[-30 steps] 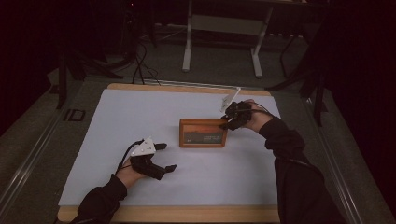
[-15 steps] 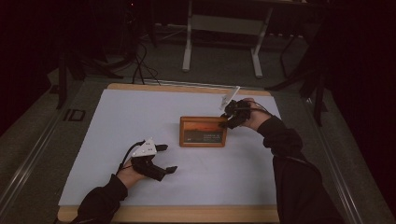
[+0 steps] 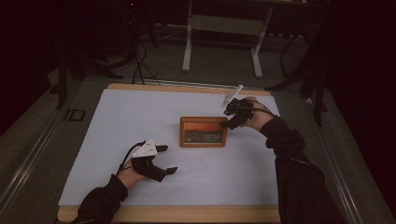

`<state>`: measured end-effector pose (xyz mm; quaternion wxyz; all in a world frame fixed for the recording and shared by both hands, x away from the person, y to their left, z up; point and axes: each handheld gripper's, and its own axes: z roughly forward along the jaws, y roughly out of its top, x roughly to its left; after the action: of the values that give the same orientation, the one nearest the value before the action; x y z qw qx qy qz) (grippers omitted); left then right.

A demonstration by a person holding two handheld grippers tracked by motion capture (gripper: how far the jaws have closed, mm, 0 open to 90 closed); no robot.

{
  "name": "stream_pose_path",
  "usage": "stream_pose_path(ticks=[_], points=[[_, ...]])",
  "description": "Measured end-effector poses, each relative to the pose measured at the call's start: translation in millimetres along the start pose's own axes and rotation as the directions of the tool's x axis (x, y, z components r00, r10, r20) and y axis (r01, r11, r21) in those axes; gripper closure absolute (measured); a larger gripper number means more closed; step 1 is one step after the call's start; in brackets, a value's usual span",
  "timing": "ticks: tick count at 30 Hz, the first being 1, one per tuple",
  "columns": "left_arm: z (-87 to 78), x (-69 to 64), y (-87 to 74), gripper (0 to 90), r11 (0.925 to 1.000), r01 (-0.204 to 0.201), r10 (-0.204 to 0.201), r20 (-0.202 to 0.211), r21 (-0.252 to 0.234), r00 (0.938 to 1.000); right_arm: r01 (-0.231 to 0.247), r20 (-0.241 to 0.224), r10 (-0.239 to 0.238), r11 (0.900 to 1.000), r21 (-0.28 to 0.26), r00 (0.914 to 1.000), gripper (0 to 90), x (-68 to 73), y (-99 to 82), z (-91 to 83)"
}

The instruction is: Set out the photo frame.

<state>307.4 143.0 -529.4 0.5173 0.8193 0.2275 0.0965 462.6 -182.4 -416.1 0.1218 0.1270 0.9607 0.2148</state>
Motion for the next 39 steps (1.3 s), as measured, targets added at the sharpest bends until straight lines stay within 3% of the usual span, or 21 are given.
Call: stream_pose_path(ticks=[9, 12, 15, 18, 21, 26, 28, 31, 34, 35, 37, 39], points=[[-2.4, -0.3, 1.4, 7.8, 1.0000, -0.004, 0.004, -0.008, -0.005, 1.0000, -0.037, 0.026, 0.040, 0.9944, -0.099, 0.9989, 33.4, 11.3, -9.4, -19.2], [-3.2, -0.7, 1.6, 7.8, 1.0000, -0.003, 0.003, -0.010, -0.006, 0.9999, -0.065, 0.043, 0.072, 0.9871, -0.147, 0.9965, 29.7, 19.9, -16.2, -23.4], [-3.5, -1.4, 1.5, 7.8, 1.0000, -0.005, 0.005, -0.008, -0.006, 1.0000, -0.077, 0.055, 0.087, 0.9838, -0.162, 0.9947, 26.3, 26.0, -21.7, -24.3], [-3.0, -1.6, 1.3, 7.8, 1.0000, -0.005, 0.005, -0.006, -0.005, 1.0000, -0.117, 0.047, 0.129, 0.9713, -0.207, 0.9905, 22.1, 33.7, -29.2, -26.9], [-2.0, -1.9, 0.9, 7.8, 1.0000, -0.003, 0.003, -0.006, -0.001, 1.0000, -0.119, 0.036, 0.133, 0.9599, -0.254, 0.9905, 14.5, 43.3, -38.1, -28.3], [-1.9, -3.0, 1.5, 7.8, 1.0000, -0.003, 0.003, -0.003, -0.004, 1.0000, -0.143, 0.008, 0.153, 0.9396, -0.311, 0.9882, 11.3, 59.2, -51.2, -24.5], [-2.3, -3.4, 1.8, 7.8, 1.0000, -0.008, 0.008, -0.002, -0.004, 1.0000, -0.151, 0.010, 0.164, 0.9319, -0.330, 0.9864, 10.9, 64.9, -56.6, -22.6], [-2.5, -4.0, 2.1, 7.8, 0.9999, -0.009, 0.009, 0.001, -0.006, 1.0000, -0.186, -0.005, 0.198, 0.9115, -0.367, 0.9802, 11.0, 73.2, -64.3, -19.7], [-2.8, -4.7, 2.4, 7.8, 0.9999, -0.010, 0.011, 0.002, -0.009, 0.9999, -0.188, 0.002, 0.206, 0.8981, -0.398, 0.9786, 11.5, 82.5, -71.1, -16.9], [-2.8, -4.7, 2.4, 7.8, 0.9999, -0.010, 0.011, 0.002, -0.009, 0.9999, -0.188, 0.002, 0.206, 0.8981, -0.398, 0.9786, 11.5, 82.5, -71.1, -16.9], [-3.3, -5.0, 2.6, 7.8, 0.9999, -0.012, 0.012, 0.003, -0.010, 0.9999, -0.198, -0.004, 0.216, 0.8852, -0.421, 0.9764, 12.9, 91.8, -77.7, -13.5], [-3.7, -5.2, 2.7, 7.8, 0.9999, -0.013, 0.013, 0.003, -0.009, 0.9999, -0.203, -0.014, 0.219, 0.8787, -0.432, 0.9757, 12.9, 98.2, -82.1, -10.6]])
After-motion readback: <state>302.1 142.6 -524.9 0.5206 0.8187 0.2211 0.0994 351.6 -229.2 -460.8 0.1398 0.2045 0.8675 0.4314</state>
